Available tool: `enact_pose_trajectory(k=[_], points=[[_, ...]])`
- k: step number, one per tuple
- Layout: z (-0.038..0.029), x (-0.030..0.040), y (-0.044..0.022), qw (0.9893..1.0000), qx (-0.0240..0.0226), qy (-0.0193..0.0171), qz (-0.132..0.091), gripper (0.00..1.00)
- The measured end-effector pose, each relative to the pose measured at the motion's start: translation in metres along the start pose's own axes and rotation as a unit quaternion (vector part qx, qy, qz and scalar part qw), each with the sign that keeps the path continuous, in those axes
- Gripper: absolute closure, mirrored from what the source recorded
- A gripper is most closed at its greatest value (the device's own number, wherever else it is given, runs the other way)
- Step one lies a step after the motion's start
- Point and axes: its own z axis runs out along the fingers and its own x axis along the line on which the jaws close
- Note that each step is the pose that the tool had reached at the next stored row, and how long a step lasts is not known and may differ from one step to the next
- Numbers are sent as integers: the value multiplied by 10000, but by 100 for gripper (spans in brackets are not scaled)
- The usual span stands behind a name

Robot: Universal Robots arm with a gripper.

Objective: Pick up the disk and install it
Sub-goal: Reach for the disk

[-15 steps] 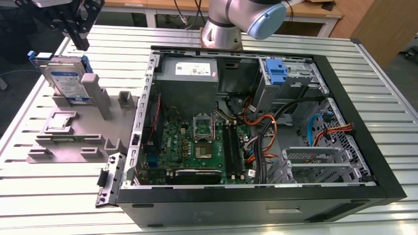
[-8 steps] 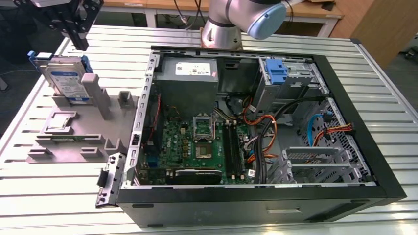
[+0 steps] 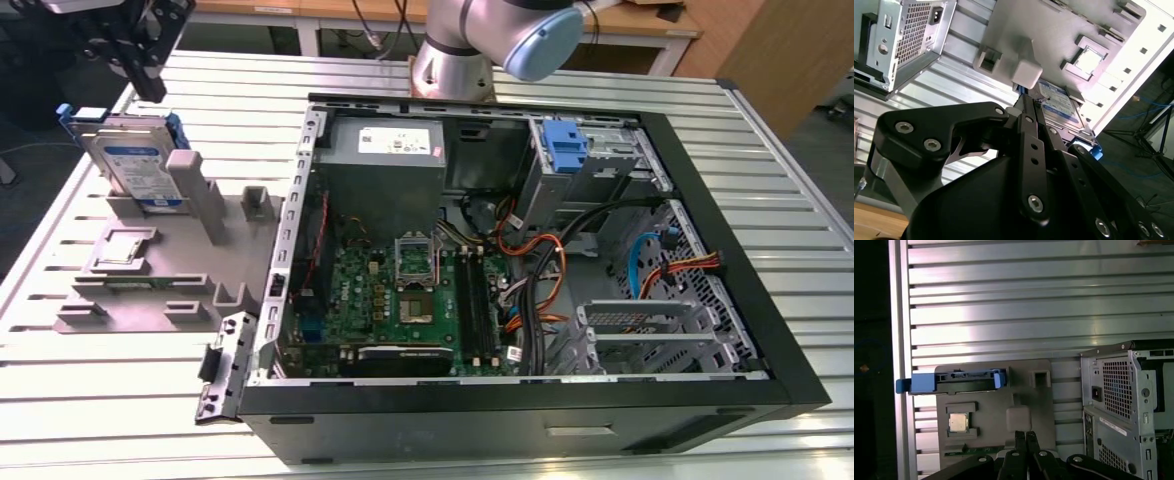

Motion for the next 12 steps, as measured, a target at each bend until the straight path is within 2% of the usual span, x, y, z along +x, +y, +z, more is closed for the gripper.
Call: enact_pose_trajectory(k=[3, 12], points=[[0, 55, 2, 10000, 2, 22, 6, 85], [3, 136, -4, 10000, -2, 24, 9, 85]])
